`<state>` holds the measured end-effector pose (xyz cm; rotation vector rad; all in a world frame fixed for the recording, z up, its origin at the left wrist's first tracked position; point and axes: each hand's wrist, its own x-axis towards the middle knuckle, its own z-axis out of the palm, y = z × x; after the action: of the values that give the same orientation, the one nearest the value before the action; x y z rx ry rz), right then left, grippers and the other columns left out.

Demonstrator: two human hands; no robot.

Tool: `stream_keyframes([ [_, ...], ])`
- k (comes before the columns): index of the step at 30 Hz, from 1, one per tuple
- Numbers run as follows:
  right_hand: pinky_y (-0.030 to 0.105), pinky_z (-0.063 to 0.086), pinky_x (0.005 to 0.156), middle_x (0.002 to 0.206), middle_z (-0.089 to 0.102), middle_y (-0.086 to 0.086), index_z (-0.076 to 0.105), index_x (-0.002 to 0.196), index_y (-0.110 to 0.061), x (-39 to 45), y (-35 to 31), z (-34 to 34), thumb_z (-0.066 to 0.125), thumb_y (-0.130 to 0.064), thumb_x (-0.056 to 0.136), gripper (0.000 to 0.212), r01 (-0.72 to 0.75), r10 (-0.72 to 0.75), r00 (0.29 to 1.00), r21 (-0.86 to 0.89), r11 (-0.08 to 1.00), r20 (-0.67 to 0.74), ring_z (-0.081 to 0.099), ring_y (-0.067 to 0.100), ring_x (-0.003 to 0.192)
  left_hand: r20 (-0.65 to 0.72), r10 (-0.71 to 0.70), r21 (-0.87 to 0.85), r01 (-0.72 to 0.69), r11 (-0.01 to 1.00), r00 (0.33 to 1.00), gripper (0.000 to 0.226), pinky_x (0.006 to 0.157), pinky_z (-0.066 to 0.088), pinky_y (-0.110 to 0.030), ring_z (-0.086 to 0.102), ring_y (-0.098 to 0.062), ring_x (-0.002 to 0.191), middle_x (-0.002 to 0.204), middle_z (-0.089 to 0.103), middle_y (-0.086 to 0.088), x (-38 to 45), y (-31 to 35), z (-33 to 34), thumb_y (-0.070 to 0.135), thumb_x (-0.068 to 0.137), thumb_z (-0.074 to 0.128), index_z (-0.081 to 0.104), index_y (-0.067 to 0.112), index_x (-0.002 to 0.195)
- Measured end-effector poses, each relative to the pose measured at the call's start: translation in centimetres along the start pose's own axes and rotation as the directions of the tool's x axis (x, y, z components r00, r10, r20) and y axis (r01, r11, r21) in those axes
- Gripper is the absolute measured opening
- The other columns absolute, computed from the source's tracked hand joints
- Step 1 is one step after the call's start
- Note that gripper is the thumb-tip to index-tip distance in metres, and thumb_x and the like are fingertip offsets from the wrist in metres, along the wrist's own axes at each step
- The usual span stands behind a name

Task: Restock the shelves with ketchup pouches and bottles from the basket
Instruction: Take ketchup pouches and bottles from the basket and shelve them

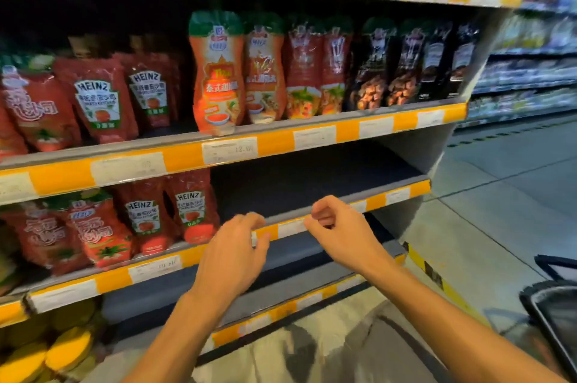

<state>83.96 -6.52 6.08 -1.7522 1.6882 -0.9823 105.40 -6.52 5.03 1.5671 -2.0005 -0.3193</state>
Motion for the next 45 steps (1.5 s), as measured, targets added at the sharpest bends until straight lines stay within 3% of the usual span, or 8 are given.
stream_keyframes([
  [10, 0.028, 0.053, 0.082, 0.091, 0.066, -0.018, 0.059, 0.089, -0.036, -15.1, 2.3, -16.9, 0.069, -0.038, 0.09, 0.011, -0.272, 0.235, 0.877, -0.031, 0.962, -0.419, 0.063, -0.002, 0.085, 0.144, 0.293, -0.32, -0.236, 0.918, 0.945, 0.024, 0.09, 0.048, -0.029, 0.064, -0.016, 0.108, 0.113, 0.07, 0.003, -0.5, 19.4, 1.3, 0.031, 0.095, 0.064, 0.066, 0.022, 0.117],
  [15, 0.018, 0.047, 0.075, 0.089, 0.064, -0.02, 0.06, 0.096, -0.033, -23.9, 5.1, -22.3, 0.07, -0.035, 0.091, 0.011, -0.444, 0.363, 0.709, 0.018, 0.896, -0.605, 0.06, -0.007, 0.083, 0.299, 0.495, -0.45, -0.338, 0.827, 0.816, 0.021, 0.093, 0.05, -0.033, 0.067, -0.017, 0.102, 0.108, 0.073, -0.002, -2.9, 28.0, 5.7, 0.022, 0.093, 0.067, 0.069, 0.015, 0.113],
  [22, 0.038, 0.054, 0.088, 0.096, 0.068, -0.008, 0.06, 0.096, -0.027, -33.4, 11.3, -26.4, 0.069, -0.03, 0.091, 0.011, -0.618, 0.588, 0.369, 0.282, 0.734, -0.72, 0.066, 0.015, 0.093, 0.483, 0.678, -0.531, -0.43, 0.73, 0.555, 0.016, 0.086, 0.051, -0.031, 0.066, -0.016, 0.094, 0.099, 0.071, 0.003, -7.4, 38.1, 14.7, 0.026, 0.092, 0.068, 0.067, 0.02, 0.107],
  [25, 0.03, 0.051, 0.074, 0.097, 0.067, -0.007, 0.058, 0.102, -0.025, -36.6, 15.1, -27.3, 0.068, -0.031, 0.091, 0.016, -0.652, 0.658, 0.223, 0.392, 0.649, -0.719, 0.066, 0.013, 0.087, 0.555, 0.71, -0.528, -0.475, 0.704, 0.434, 0.021, 0.085, 0.048, -0.026, 0.064, -0.015, 0.097, 0.104, 0.071, 0.002, -8.8, 41.2, 19.5, 0.029, 0.092, 0.067, 0.067, 0.018, 0.109],
  [29, 0.023, 0.046, 0.062, 0.098, 0.061, -0.011, 0.053, 0.107, -0.029, -39.4, 20.8, -27.3, 0.066, -0.035, 0.091, 0.022, -0.687, 0.752, 0.069, 0.516, 0.512, -0.655, 0.059, 0.001, 0.08, 0.671, 0.685, -0.481, -0.535, 0.694, 0.284, 0.032, 0.096, 0.048, -0.036, 0.062, -0.026, 0.113, 0.12, 0.069, -0.006, -10.7, 44.5, 26.6, 0.032, 0.094, 0.063, 0.065, 0.015, 0.121],
  [36, 0.033, 0.043, 0.06, 0.094, 0.064, 0.008, 0.049, 0.108, -0.013, -41.2, 29.8, -25.3, 0.064, -0.033, 0.091, 0.031, -0.69, 0.887, -0.104, 0.675, 0.261, -0.449, 0.064, 0.025, 0.082, 0.841, 0.534, -0.37, -0.624, 0.688, 0.09, 0.046, 0.099, 0.045, -0.034, 0.057, -0.03, 0.123, 0.135, 0.06, -0.014, -13.3, 47.2, 38.7, 0.029, 0.096, 0.059, 0.051, 0.011, 0.137],
  [41, 0.029, 0.04, 0.061, 0.076, 0.054, 0.003, 0.05, 0.083, -0.013, -40.8, 35.9, -24.4, 0.067, -0.024, 0.09, 0.021, -0.645, 0.931, -0.184, 0.753, 0.128, -0.315, 0.054, 0.017, 0.066, 0.901, 0.433, -0.314, -0.66, 0.682, 0.019, 0.058, 0.105, 0.042, -0.034, 0.051, -0.032, 0.131, 0.145, 0.053, -0.016, -15.5, 47.4, 46.4, 0.027, 0.094, 0.06, 0.043, 0.01, 0.147],
  [45, 0.032, 0.05, 0.073, 0.11, 0.065, 0.009, 0.054, 0.122, -0.003, -40.1, 40.9, -23.9, 0.075, -0.029, 0.088, 0.047, -0.55, 0.947, -0.246, 0.834, 0.038, -0.205, 0.063, 0.022, 0.096, 0.934, 0.358, -0.282, -0.628, 0.726, -0.005, 0.059, 0.108, 0.04, -0.036, 0.049, -0.033, 0.134, 0.147, 0.049, -0.017, -16.7, 47.4, 52.0, 0.022, 0.094, 0.06, 0.04, 0.007, 0.148],
])
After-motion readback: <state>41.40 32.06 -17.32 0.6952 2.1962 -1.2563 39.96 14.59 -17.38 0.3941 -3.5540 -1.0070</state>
